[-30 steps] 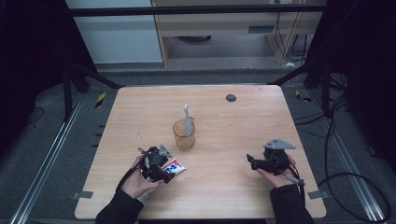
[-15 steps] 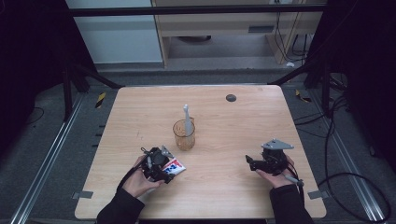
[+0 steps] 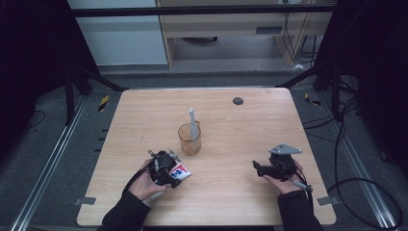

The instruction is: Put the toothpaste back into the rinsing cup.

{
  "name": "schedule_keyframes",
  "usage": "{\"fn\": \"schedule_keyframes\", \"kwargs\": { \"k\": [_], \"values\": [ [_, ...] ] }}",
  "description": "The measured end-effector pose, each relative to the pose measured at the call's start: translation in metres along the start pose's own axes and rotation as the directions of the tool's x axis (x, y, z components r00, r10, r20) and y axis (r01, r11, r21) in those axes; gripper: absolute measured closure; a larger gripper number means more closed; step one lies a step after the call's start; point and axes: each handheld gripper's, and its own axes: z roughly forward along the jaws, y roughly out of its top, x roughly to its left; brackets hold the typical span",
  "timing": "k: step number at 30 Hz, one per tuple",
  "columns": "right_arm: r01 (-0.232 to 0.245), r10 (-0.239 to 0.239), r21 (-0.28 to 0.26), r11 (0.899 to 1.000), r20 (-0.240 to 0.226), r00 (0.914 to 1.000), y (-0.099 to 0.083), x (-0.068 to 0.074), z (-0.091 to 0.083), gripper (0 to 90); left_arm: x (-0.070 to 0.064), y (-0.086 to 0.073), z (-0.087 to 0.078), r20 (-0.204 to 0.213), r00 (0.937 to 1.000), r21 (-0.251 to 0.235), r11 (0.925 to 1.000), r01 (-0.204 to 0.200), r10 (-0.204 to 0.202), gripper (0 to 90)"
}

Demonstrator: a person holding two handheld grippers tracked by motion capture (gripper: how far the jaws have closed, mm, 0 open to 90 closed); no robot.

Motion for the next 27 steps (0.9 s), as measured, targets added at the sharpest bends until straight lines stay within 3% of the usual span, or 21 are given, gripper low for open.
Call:
{"fn": "schedule_keyframes", "kwargs": {
  "k": [8,11,17,22,27],
  "values": [
    [0.000,0.000,0.002,1.000,0.001,1.0000,0.000,-0.001,0.000,18.9,0.000,0.000,0.000,0.000,0.9999,0.005,0.9999,-0.010,0.010,40.6],
    [0.004,-0.004,0.000,1.000,0.004,1.0000,0.000,-0.001,0.000,18.9,0.001,-0.001,0.000,0.001,1.0000,-0.001,1.0000,0.007,-0.007,42.8],
    [-0.006,0.006,-0.003,1.000,0.006,1.0000,0.000,-0.003,-0.002,18.8,0.002,-0.002,-0.003,0.017,0.9992,-0.009,0.9993,0.038,-0.038,51.4],
    [-0.008,0.008,0.002,1.000,0.006,1.0000,0.000,-0.004,-0.001,18.7,0.005,-0.004,-0.009,0.027,0.9976,-0.028,0.9975,0.065,-0.065,63.8],
    [-0.008,0.008,0.003,1.000,0.008,0.9999,-0.001,-0.004,-0.001,18.5,0.003,-0.005,-0.011,0.021,0.9972,-0.040,0.9966,0.072,-0.071,67.4]
  ]
}}
